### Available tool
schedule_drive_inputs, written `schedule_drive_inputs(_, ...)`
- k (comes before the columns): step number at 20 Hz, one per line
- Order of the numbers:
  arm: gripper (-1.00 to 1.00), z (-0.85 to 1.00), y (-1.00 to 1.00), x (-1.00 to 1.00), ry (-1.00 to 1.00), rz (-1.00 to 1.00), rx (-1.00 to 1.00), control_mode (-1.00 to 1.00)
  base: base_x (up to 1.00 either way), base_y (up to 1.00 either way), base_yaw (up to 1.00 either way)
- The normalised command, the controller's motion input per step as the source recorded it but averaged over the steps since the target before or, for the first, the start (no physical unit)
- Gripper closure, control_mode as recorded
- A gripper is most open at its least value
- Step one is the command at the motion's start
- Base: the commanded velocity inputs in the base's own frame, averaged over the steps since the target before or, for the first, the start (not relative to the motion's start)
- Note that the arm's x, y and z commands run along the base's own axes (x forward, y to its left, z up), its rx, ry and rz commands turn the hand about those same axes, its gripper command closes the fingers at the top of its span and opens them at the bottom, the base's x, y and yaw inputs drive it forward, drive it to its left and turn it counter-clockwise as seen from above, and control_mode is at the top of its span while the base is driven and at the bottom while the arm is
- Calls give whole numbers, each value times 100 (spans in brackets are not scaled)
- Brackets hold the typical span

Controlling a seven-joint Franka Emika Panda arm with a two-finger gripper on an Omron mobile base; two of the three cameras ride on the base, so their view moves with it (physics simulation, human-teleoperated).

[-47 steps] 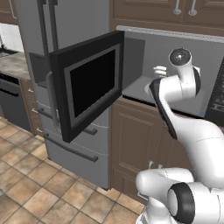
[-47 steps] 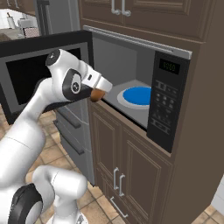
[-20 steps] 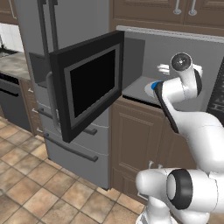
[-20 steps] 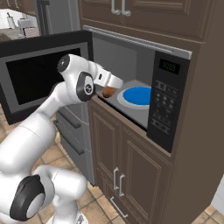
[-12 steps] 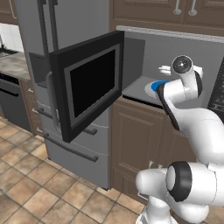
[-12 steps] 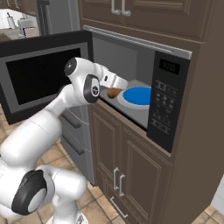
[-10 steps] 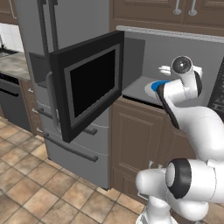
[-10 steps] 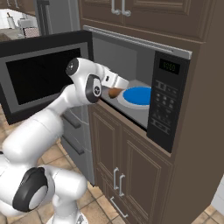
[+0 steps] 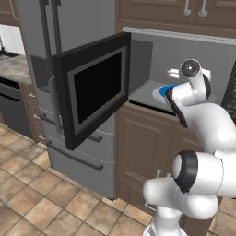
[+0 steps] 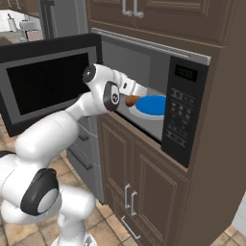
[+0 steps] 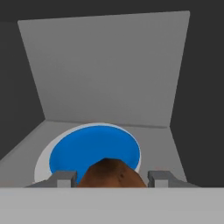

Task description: Pick the potato from the counter and place it in the microwave. Then turn on the microwave.

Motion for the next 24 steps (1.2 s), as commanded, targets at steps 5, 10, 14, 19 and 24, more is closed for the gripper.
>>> schedule_drive_inputs(5, 100, -4, -20, 23, 0, 0, 0, -100, 0, 0, 0)
schedule_drive_inputs(10, 100, -13, -11, 22, 0, 0, 0, -100, 0, 0, 0)
schedule_drive_inputs(14, 100, -20, -7, 15, 0, 0, 0, -100, 0, 0, 0)
schedule_drive_inputs(19, 100, -19, -9, 14, 0, 0, 0, -100, 0, 0, 0)
schedule_drive_inputs(24, 100, -16, -7, 15, 0, 0, 0, -100, 0, 0, 0)
